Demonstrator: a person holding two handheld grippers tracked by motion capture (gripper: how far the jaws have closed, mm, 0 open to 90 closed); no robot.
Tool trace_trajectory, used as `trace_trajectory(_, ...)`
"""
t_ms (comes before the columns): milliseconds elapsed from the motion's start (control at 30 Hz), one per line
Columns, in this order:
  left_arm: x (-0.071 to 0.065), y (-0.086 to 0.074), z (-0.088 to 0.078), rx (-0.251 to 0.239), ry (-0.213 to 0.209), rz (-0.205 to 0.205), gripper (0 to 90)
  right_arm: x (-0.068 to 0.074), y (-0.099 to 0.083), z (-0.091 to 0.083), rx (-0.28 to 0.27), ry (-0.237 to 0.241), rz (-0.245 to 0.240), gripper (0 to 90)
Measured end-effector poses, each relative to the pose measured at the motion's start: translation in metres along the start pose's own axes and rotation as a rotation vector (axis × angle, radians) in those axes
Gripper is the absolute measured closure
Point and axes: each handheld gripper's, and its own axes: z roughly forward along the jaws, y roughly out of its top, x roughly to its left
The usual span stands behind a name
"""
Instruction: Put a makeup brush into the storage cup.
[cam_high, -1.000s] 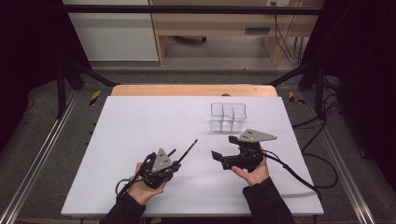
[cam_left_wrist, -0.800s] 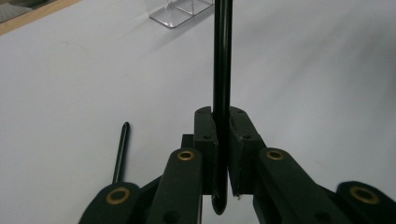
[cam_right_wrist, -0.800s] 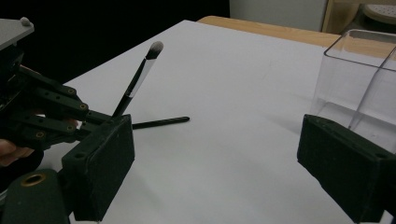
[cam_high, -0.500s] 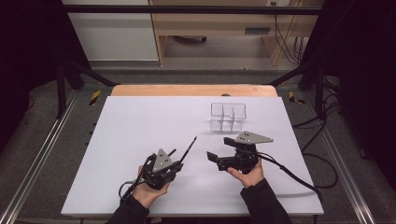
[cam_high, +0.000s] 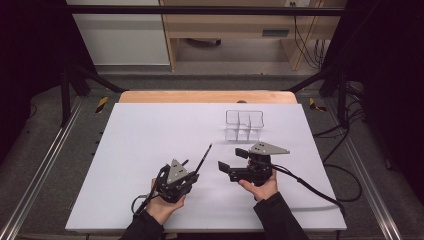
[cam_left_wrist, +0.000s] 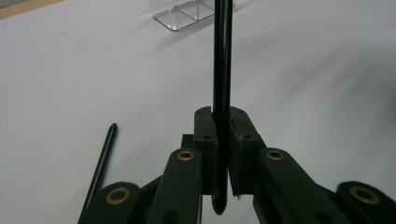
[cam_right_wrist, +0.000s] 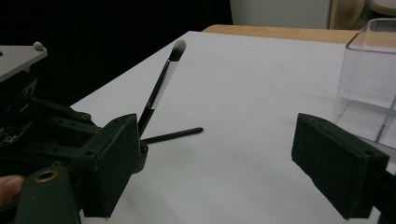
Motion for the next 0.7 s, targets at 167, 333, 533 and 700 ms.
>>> trace_trajectory(167,-0.001,0.001,0.002,-0.002,0.0,-0.02,82.8,0.002,-0.002,0.003,-0.008,0.019,0.03,15.8)
trace_trajectory(333,-0.004,0.004,0.006,-0.008,0.0,-0.04,82.8,0.002,-0.002,0.004,-0.025,0.028,0.061,13.8)
trace_trajectory(533,-0.008,0.008,0.011,-0.014,-0.003,-0.055,82.8,0.002,0.0,0.005,-0.053,0.026,0.102,13.0)
trace_trajectory(700,-0.011,0.01,0.015,-0.012,-0.006,-0.061,82.8,0.001,0.001,0.007,-0.062,0.015,0.129,15.4)
